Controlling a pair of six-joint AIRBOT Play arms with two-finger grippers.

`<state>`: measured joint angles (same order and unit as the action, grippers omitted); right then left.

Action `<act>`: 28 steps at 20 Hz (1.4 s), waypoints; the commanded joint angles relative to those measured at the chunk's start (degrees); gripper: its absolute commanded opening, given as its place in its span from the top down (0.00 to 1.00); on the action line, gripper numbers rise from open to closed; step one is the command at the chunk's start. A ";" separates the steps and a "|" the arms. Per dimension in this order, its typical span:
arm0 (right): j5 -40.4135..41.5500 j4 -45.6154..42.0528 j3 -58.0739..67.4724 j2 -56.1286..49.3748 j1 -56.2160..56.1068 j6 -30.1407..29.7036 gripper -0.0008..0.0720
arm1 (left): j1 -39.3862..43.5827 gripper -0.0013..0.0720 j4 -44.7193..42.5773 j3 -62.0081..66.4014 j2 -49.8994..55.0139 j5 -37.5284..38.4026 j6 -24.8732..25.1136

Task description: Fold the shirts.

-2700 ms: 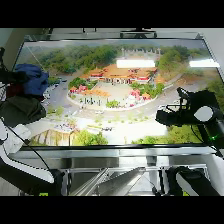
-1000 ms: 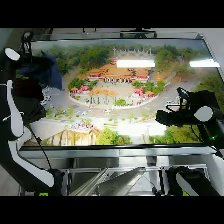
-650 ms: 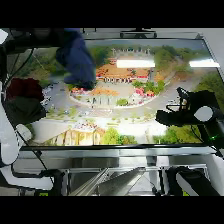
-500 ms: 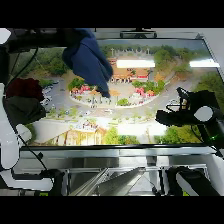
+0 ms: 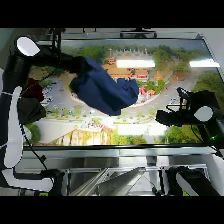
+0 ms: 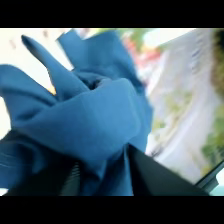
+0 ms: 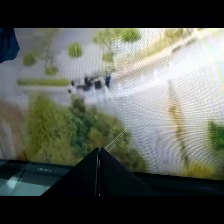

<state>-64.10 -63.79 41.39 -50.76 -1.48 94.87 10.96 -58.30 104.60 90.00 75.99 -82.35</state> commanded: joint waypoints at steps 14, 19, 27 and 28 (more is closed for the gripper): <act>3.43 1.03 -0.02 0.02 -0.04 0.00 0.96 | -14.25 0.54 -8.15 -39.80 -8.92 -4.76 1.64; 8.63 1.20 0.00 -3.13 -0.02 -1.29 0.56 | -17.33 0.54 -7.61 -44.09 -4.70 -12.70 6.08; 14.60 30.29 0.00 -19.23 -0.37 -26.25 0.38 | -12.44 0.54 -7.74 -33.09 5.73 -13.22 7.56; 14.62 34.45 0.00 -21.99 -1.11 -29.99 0.38 | -12.20 0.61 -7.74 -32.06 6.51 -12.24 8.02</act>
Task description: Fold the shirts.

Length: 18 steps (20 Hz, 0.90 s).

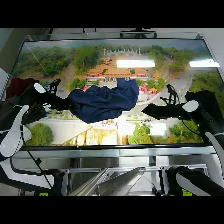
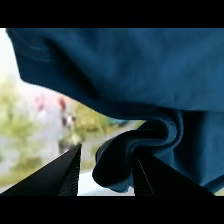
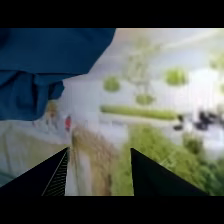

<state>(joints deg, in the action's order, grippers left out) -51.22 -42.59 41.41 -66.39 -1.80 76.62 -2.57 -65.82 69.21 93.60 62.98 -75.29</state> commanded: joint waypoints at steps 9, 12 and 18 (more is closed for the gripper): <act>4.17 28.30 11.69 -28.52 -13.60 -20.79 0.38 | 0.22 0.95 -0.02 7.93 3.41 9.09 2.47; 4.33 28.30 15.80 -32.02 -15.52 -18.67 0.39 | 0.26 0.95 0.00 7.96 3.41 9.68 2.91; 1.70 28.30 16.70 -32.54 -16.41 -17.90 0.87 | 0.20 0.95 4.90 7.96 1.92 10.01 5.73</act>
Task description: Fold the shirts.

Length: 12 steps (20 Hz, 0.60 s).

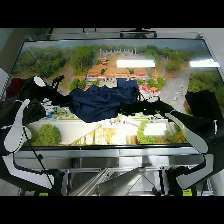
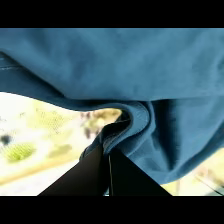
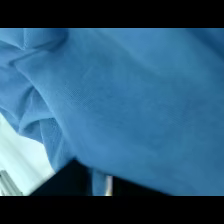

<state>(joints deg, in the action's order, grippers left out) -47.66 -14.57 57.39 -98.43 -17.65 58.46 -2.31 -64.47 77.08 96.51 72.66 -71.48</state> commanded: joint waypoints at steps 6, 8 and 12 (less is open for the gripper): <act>-7.21 0.31 2.51 11.52 3.56 0.26 0.96 | -4.39 0.95 16.52 0.81 -13.68 -0.15 7.39; -10.08 0.28 6.91 20.94 8.15 0.17 0.96 | -7.54 0.95 28.79 4.24 -20.31 2.45 12.17; -10.47 0.07 20.65 40.65 17.40 -1.68 0.96 | -10.97 0.95 43.28 16.02 -33.88 1.14 13.55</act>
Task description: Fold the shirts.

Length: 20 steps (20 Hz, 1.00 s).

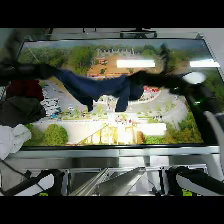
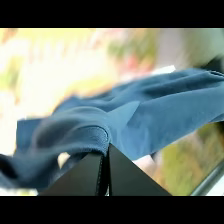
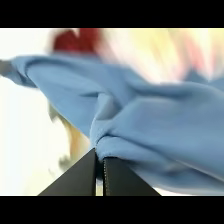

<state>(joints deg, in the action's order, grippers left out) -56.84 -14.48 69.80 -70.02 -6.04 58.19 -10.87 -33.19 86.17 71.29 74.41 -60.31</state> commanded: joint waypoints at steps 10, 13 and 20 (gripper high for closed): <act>-8.61 -8.96 21.90 20.48 13.31 4.35 0.96 | -2.43 0.95 4.59 18.60 -19.50 -0.98 -4.11; -12.31 -9.05 20.94 10.36 12.02 5.29 0.96 | -2.40 0.95 4.24 12.00 -12.76 3.32 -5.73; -6.08 -11.37 19.56 -27.71 6.29 5.25 0.47 | -2.71 0.70 2.56 -5.09 16.61 -1.16 4.94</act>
<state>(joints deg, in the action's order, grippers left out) -65.95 -26.35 89.45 -82.96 1.72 63.26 -13.10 -29.45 85.58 76.18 74.24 -60.66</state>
